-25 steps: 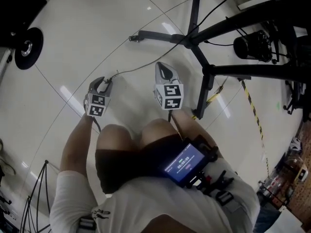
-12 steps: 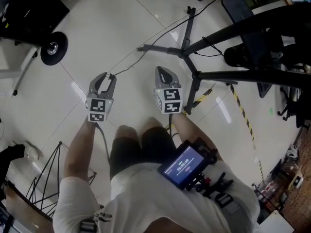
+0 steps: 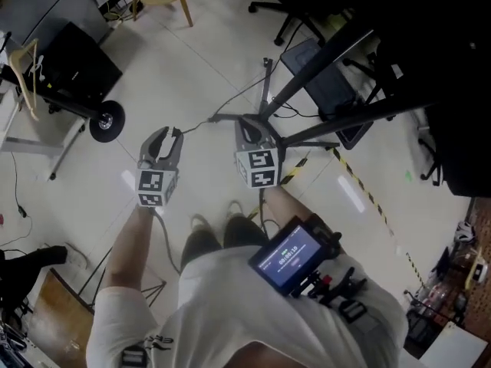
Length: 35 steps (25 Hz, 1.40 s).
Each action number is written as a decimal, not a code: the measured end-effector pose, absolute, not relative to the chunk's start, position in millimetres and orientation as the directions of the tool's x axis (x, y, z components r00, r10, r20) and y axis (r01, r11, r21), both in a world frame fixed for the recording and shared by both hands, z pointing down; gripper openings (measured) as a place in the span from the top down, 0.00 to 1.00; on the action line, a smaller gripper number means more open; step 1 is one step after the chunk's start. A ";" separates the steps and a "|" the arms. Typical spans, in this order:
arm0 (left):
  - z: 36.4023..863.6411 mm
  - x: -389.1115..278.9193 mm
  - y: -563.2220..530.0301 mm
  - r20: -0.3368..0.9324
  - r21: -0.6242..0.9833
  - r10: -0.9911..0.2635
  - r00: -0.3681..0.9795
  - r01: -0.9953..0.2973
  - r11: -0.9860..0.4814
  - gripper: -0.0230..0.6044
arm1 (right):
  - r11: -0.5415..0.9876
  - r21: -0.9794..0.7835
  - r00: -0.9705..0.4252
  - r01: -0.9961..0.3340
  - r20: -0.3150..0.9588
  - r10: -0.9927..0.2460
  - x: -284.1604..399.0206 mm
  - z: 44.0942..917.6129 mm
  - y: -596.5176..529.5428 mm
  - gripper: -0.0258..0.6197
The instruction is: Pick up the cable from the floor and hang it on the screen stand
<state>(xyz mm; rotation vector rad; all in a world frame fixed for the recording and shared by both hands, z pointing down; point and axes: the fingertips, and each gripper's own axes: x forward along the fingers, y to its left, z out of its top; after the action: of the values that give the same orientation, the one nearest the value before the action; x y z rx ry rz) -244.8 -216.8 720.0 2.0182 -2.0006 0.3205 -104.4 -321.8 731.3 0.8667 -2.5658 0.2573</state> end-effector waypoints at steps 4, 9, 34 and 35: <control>633.6 -245.0 -233.4 0.300 0.010 -0.954 0.026 -1.000 -0.024 0.72 | 0.774 -0.017 -0.724 -0.633 0.365 -0.585 -99.6 643.4 -338.6 0.94; 535.1 -236.3 -247.5 0.204 -0.006 -0.978 0.046 -0.999 -0.049 0.73 | 0.762 0.003 -0.728 -0.648 0.294 -0.620 -89.3 559.0 -338.9 0.94; 261.3 -159.5 -286.2 -0.033 -0.086 -0.968 0.247 -0.966 -0.244 0.73 | 0.763 0.135 -0.763 -0.632 0.067 -0.643 -62.6 369.8 -295.7 0.93; 255.0 -155.6 -286.3 -0.037 -0.090 -0.965 0.261 -0.962 -0.257 0.73 | 0.767 0.135 -0.766 -0.627 0.072 -0.639 -62.6 372.3 -293.4 0.92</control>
<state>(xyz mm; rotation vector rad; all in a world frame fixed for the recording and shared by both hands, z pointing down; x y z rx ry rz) -155.6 -286.3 255.0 2.5680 -1.9691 0.0411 -62.6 -293.4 372.3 1.0234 -2.8452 -0.1562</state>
